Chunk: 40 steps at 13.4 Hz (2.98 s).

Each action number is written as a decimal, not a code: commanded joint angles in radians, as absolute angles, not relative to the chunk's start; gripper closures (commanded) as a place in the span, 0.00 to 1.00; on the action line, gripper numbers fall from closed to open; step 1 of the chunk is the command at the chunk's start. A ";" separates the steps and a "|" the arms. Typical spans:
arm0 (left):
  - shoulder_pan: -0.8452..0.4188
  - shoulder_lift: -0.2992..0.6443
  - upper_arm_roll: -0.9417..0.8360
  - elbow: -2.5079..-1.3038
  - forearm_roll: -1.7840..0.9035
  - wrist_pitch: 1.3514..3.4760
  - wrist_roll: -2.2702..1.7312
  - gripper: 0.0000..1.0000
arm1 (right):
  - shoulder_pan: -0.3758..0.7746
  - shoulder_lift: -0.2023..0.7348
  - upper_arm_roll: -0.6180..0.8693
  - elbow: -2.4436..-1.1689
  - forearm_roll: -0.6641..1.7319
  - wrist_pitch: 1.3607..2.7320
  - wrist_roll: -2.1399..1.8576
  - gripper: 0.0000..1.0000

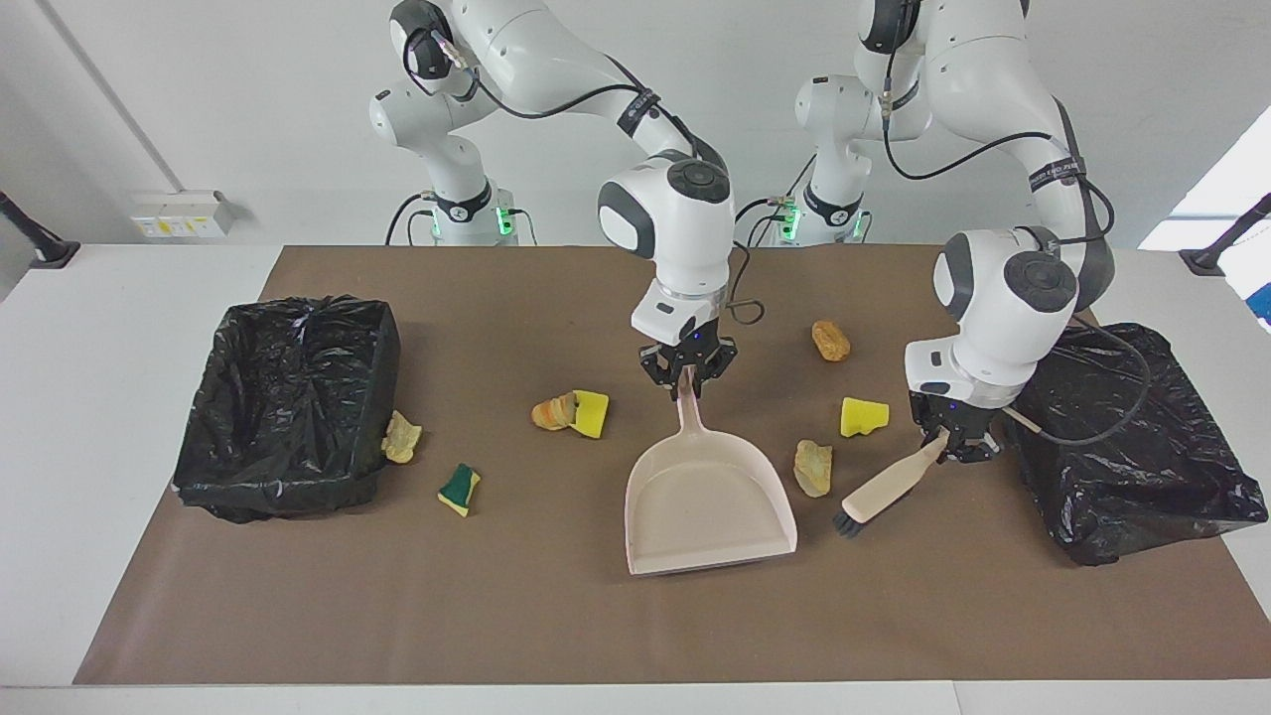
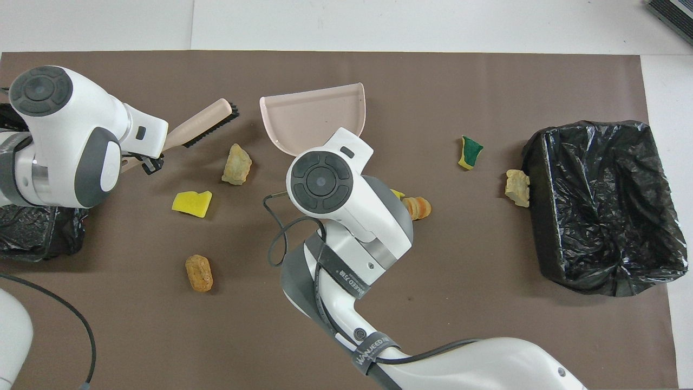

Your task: Sweep and dump trash in bin

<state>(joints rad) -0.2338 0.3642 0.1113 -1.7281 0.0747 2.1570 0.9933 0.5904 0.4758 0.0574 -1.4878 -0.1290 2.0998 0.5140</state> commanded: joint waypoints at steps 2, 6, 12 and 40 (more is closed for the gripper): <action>-0.252 0.425 0.103 -1.666 0.156 2.184 1.162 1.00 | 0.552 0.419 0.066 -1.502 -0.086 2.005 0.234 1.00; -0.256 0.416 0.089 -1.681 0.215 2.157 1.304 1.00 | 0.499 0.385 0.066 -1.529 -0.037 1.912 -0.102 1.00; -0.271 0.253 0.086 -1.876 0.256 2.072 1.315 1.00 | 0.450 0.334 0.066 -1.638 -0.037 1.905 -0.618 1.00; -0.261 0.029 0.026 -2.192 0.191 1.954 -0.135 1.00 | 0.463 0.350 0.066 -1.720 -0.066 2.051 -1.083 1.00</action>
<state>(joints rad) -0.2414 0.0417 0.0563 -2.1773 0.2194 1.9348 -0.0878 0.4664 0.3525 0.0615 -1.7035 -0.0604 2.0255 -1.0510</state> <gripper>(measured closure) 0.744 0.687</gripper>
